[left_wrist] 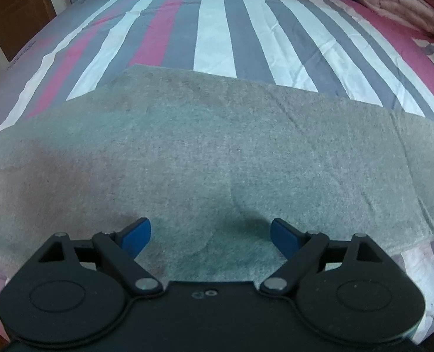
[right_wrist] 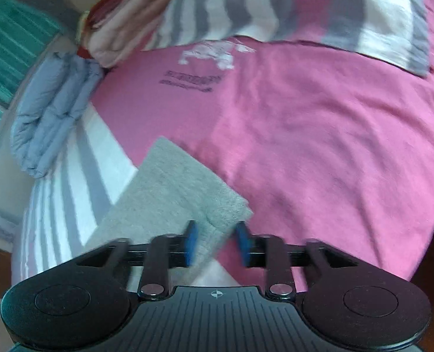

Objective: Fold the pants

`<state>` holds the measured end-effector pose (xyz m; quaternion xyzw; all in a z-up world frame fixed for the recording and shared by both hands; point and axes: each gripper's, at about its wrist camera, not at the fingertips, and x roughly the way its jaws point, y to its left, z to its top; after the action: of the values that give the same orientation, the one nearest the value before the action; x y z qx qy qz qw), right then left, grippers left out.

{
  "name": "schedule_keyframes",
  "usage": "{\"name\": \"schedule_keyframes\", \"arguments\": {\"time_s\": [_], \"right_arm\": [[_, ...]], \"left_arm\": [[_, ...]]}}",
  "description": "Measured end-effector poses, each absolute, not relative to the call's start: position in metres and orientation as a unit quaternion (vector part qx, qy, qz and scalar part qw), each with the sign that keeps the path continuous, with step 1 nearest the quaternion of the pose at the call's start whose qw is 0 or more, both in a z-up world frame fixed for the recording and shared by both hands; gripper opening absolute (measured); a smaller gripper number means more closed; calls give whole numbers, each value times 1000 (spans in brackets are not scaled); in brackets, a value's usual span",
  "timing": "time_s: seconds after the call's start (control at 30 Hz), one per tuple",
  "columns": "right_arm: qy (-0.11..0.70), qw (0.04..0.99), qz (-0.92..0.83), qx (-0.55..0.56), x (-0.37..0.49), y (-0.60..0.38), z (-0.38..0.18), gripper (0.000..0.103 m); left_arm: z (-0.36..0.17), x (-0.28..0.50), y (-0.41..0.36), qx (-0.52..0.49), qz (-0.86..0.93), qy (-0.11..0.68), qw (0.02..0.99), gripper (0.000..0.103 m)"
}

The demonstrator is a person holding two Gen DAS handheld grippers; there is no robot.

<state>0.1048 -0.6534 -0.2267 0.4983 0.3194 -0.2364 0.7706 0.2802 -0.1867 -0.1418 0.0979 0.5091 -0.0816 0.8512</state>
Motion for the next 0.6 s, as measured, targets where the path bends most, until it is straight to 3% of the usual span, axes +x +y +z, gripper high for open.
{"name": "schedule_keyframes", "arguments": {"time_s": [0.07,0.33,0.4,0.43,0.53,0.6], "right_arm": [[314,770,-240,500,99,-656,-225,55],[279,742,-217,569,115,-652,-249,55],[284,753,-222,551,122,-649,-248,48],[285,750,-229,551,123,-650,-251,26],[256,731,-227,590,117,-653,-254,18],[260,770,-217,540,123,-644,-244,18]], "left_arm": [[-142,281,-187,98,-81,510,851,82],[-152,282,-188,90,-74,521,846,86],[-154,283,-188,92,-72,521,846,87],[-155,282,-188,93,-71,521,846,87],[-156,282,-188,97,-72,518,847,89],[-157,283,-187,97,-70,519,846,91]]}}
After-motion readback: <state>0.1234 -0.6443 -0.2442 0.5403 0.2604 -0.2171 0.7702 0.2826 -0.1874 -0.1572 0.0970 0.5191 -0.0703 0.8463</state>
